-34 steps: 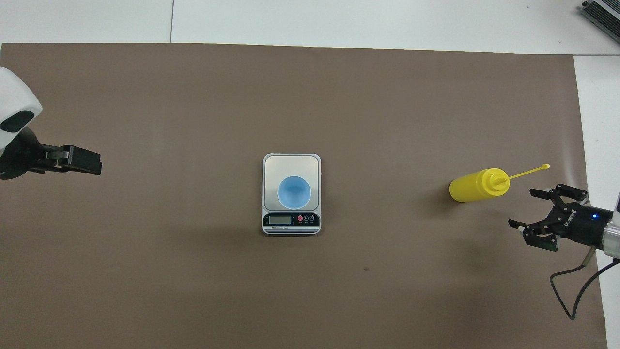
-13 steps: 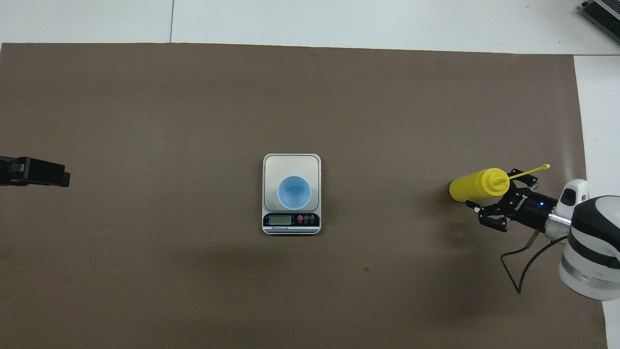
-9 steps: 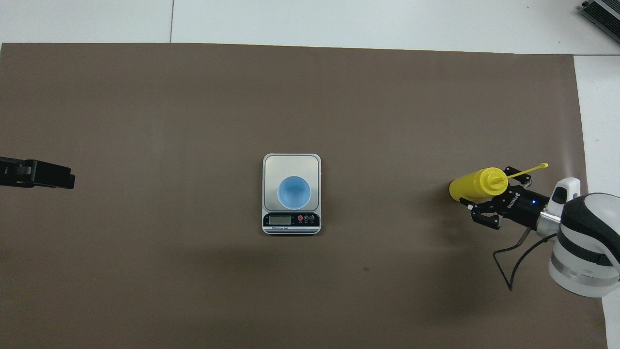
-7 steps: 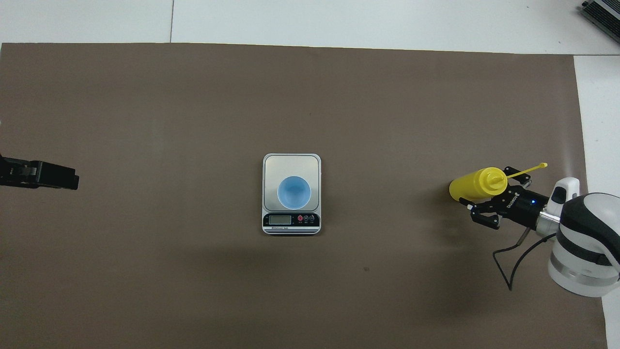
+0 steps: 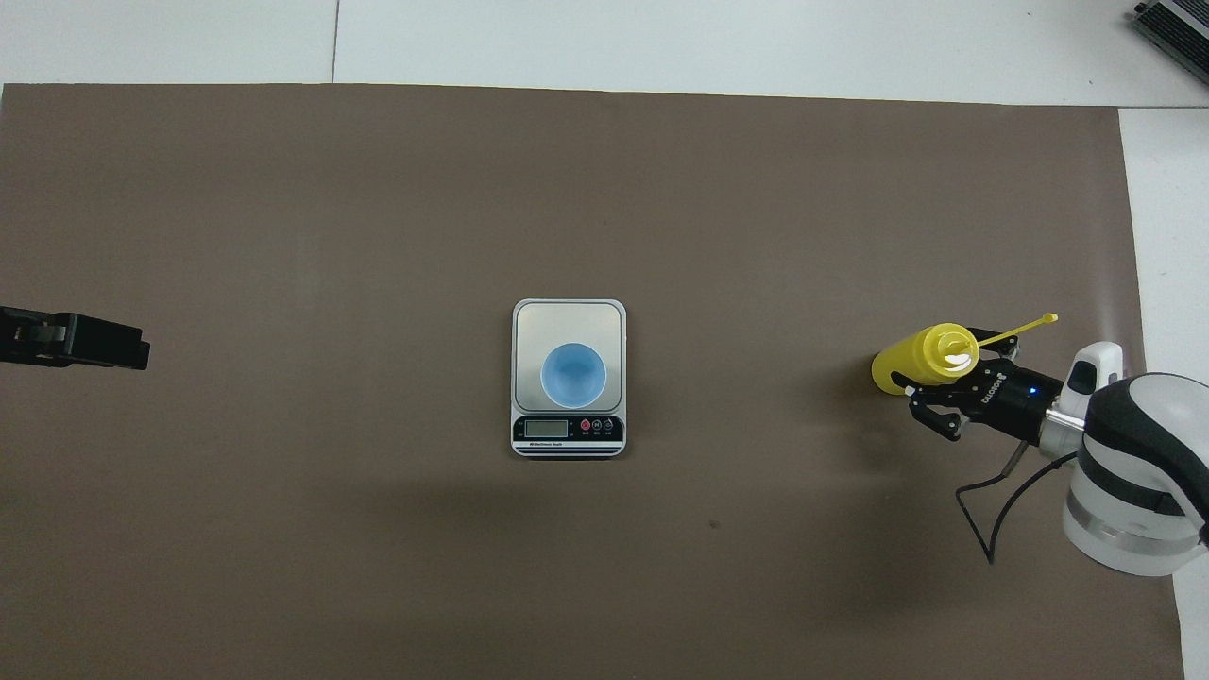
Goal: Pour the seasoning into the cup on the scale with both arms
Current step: 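Close the right gripper around the yellow squeeze bottle, then lift the yellow bottle with the right gripper toward the scale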
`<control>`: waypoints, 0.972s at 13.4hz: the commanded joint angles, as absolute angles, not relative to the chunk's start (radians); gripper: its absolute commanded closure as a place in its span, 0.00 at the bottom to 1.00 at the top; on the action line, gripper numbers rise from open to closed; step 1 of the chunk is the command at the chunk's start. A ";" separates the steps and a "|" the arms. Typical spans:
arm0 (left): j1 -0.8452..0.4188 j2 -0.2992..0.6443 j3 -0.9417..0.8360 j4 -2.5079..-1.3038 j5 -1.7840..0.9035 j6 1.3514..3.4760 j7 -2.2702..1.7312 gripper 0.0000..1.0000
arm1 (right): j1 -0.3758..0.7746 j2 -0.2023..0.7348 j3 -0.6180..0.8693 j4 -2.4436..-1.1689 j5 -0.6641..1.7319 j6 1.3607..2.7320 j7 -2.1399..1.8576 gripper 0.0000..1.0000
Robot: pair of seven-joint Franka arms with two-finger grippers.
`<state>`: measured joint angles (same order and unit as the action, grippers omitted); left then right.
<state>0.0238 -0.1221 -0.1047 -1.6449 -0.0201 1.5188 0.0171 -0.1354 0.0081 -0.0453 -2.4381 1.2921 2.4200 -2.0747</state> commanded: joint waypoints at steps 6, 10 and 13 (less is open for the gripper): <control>0.061 -0.153 -0.110 -1.681 -0.025 1.536 0.031 0.00 | -0.132 0.011 -0.044 -2.399 1.189 2.456 -2.109 0.70; 0.061 -0.153 -0.110 -1.681 -0.025 1.536 0.031 0.00 | -0.129 0.014 -0.038 -2.369 1.098 2.476 -2.094 0.92; 0.061 -0.153 -0.110 -1.681 -0.025 1.536 0.031 0.00 | -0.117 0.005 -0.022 -2.339 1.094 2.476 -2.094 1.00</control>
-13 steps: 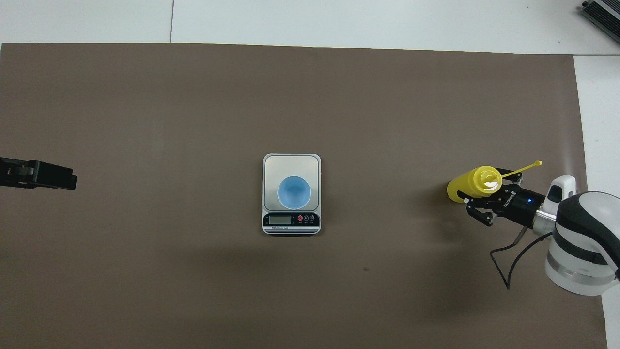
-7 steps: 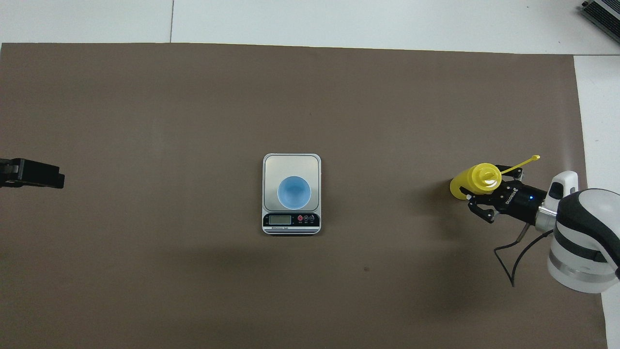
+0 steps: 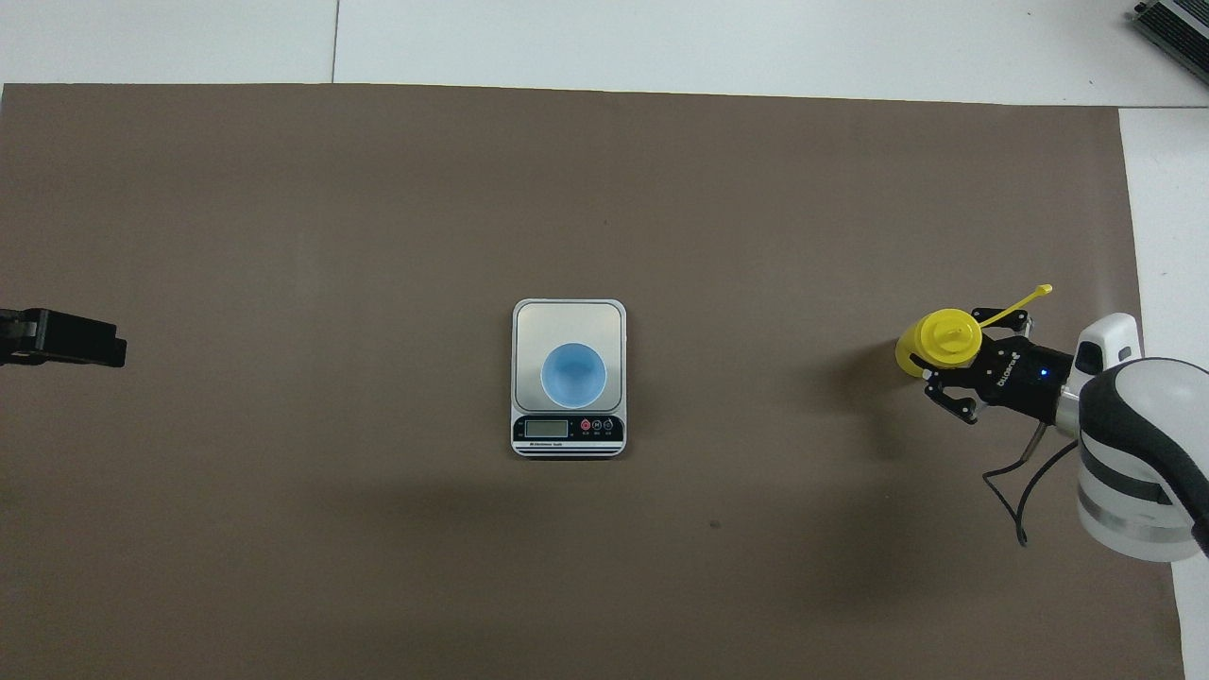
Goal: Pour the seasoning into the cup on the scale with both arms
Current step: 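Lift the yellow bottle with the right gripper toward the scale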
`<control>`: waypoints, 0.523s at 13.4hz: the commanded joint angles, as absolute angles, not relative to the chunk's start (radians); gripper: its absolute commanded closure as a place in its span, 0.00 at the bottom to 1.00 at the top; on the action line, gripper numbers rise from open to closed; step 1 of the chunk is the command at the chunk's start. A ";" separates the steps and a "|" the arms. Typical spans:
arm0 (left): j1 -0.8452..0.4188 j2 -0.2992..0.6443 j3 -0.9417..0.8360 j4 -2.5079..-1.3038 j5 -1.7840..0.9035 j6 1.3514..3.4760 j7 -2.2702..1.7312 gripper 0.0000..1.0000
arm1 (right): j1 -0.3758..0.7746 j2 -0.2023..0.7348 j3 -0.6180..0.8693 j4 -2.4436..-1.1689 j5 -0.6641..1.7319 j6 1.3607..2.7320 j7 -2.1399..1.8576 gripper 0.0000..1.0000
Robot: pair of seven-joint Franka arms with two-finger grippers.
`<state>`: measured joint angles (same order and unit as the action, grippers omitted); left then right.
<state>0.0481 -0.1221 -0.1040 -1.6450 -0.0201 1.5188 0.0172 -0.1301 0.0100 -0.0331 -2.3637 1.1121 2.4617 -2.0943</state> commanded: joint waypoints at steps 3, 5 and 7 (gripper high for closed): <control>0.061 -0.153 -0.110 -1.681 -0.025 1.536 0.031 0.00 | -0.071 -0.021 -0.021 -2.338 1.048 2.477 -2.034 1.00; 0.061 -0.153 -0.110 -1.681 -0.025 1.536 0.031 0.00 | -0.042 -0.051 -0.020 -2.316 0.932 2.477 -1.926 1.00; 0.061 -0.153 -0.110 -1.681 -0.025 1.536 0.031 0.00 | 0.000 -0.072 -0.018 -2.286 0.783 2.471 -1.771 1.00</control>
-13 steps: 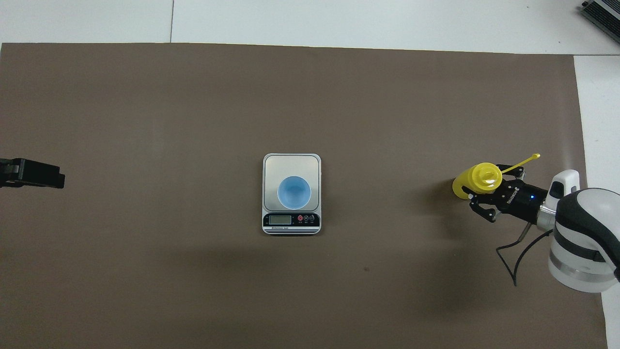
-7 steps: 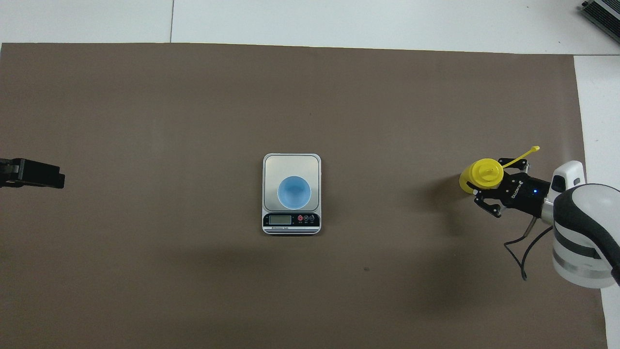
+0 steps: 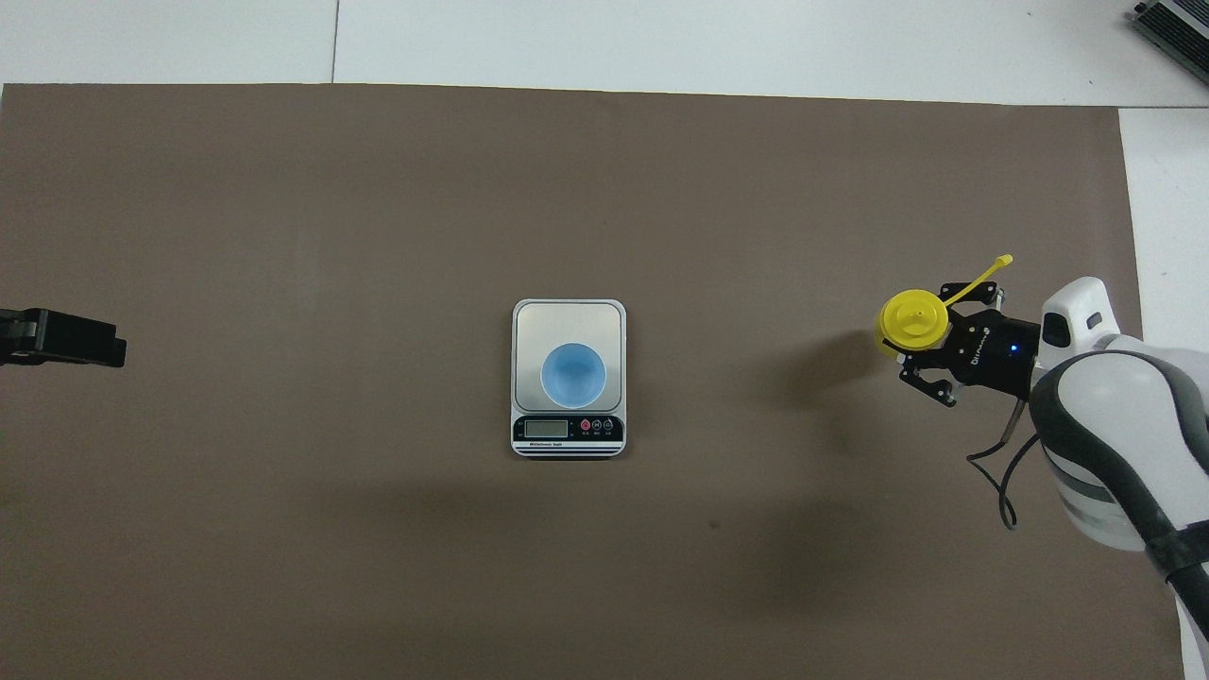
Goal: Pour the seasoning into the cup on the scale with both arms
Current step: 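Lift the yellow bottle with the right gripper toward the scale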
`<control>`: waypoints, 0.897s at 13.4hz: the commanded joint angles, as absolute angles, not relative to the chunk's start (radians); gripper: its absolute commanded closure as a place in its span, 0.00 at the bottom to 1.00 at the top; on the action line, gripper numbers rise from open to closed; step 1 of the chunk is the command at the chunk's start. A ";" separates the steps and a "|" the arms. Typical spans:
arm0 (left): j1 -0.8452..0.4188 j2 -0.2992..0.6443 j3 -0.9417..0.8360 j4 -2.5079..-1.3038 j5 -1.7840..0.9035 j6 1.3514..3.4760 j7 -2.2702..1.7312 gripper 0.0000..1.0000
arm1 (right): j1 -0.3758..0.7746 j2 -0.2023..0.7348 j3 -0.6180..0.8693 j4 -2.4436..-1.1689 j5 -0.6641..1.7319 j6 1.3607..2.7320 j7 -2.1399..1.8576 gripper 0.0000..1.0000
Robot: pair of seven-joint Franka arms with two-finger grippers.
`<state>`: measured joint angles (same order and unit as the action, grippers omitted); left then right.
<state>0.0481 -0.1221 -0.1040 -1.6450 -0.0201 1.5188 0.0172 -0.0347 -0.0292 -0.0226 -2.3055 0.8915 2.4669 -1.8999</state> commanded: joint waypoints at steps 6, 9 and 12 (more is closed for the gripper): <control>0.061 -0.153 -0.110 -1.681 -0.025 1.536 0.031 0.00 | 0.118 -0.124 -0.018 -2.267 0.460 2.430 -1.456 1.00; 0.063 -0.153 -0.110 -1.681 -0.025 1.536 0.031 0.00 | 0.159 -0.126 -0.018 -2.263 0.392 2.430 -1.381 1.00; 0.061 -0.153 -0.110 -1.681 -0.025 1.536 0.031 0.00 | 0.161 -0.120 0.006 -2.231 0.261 2.427 -1.217 1.00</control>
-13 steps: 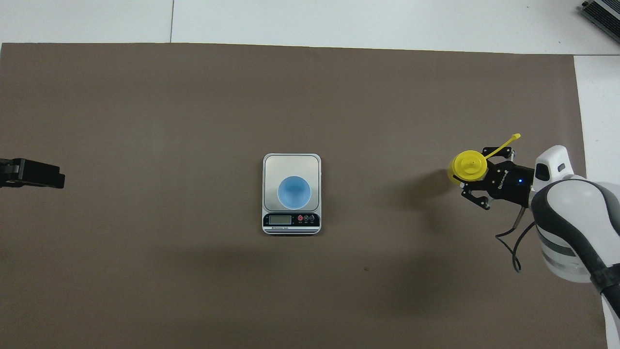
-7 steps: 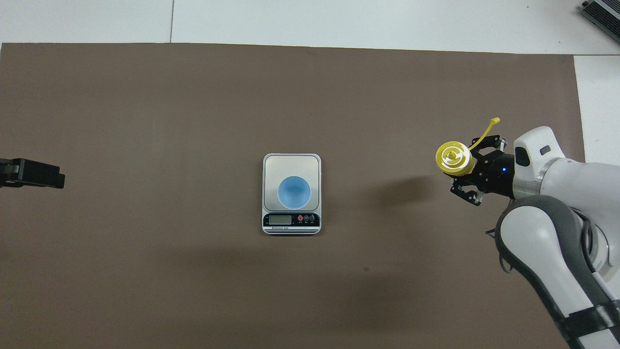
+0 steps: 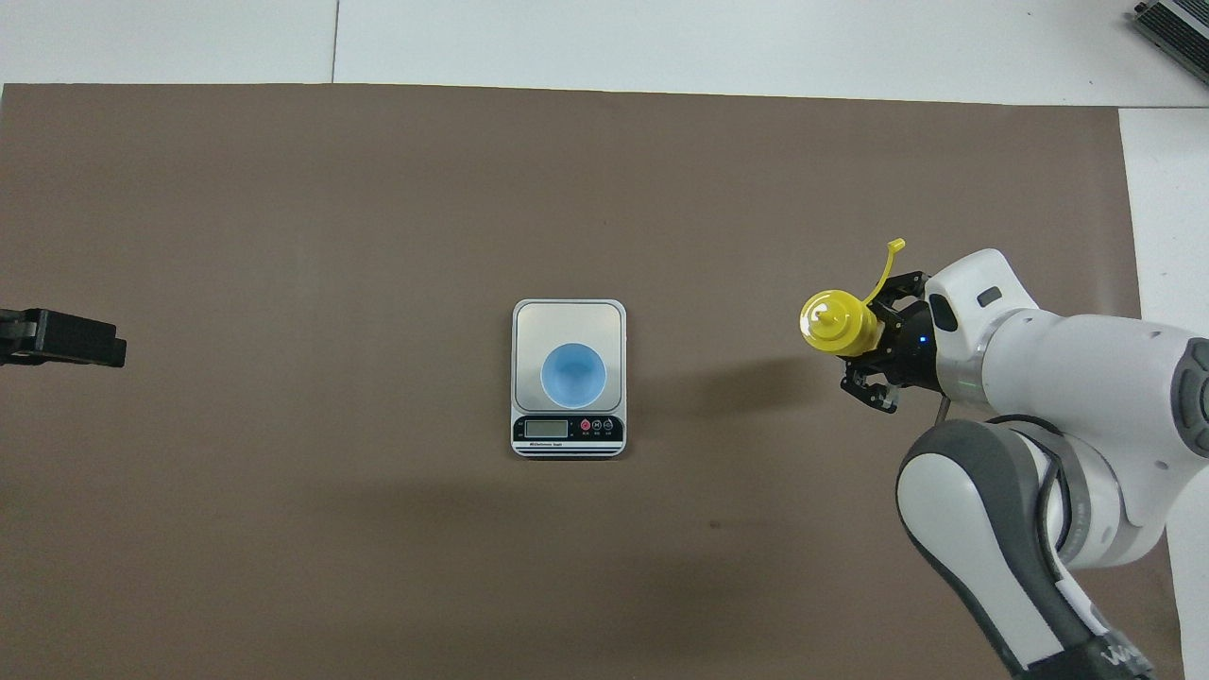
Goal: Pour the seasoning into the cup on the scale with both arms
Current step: 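Lift the yellow bottle with the right gripper toward the scale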
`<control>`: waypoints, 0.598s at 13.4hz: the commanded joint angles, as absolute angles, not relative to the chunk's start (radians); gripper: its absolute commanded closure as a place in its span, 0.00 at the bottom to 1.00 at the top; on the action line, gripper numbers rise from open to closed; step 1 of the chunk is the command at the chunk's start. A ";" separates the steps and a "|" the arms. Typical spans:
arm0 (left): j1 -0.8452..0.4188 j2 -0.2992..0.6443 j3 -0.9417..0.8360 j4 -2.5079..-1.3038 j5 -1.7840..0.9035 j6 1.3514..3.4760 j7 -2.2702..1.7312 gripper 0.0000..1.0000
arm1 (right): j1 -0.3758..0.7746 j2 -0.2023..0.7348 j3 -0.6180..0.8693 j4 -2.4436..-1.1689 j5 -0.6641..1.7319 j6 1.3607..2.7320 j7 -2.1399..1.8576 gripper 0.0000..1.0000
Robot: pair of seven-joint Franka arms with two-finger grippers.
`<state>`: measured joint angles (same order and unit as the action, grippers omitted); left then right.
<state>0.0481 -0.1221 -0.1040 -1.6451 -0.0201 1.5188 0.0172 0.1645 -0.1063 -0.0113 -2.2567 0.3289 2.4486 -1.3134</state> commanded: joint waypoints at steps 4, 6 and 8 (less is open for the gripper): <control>0.061 -0.153 -0.110 -1.681 -0.025 1.536 0.031 0.00 | 0.228 -0.107 0.015 -2.191 0.033 2.421 -1.109 1.00; 0.061 -0.153 -0.110 -1.681 -0.025 1.536 0.031 0.00 | 0.245 -0.103 0.015 -2.177 -0.069 2.411 -1.074 1.00; 0.063 -0.153 -0.110 -1.681 -0.025 1.536 0.031 0.00 | 0.267 -0.085 0.015 -2.146 -0.132 2.407 -1.069 1.00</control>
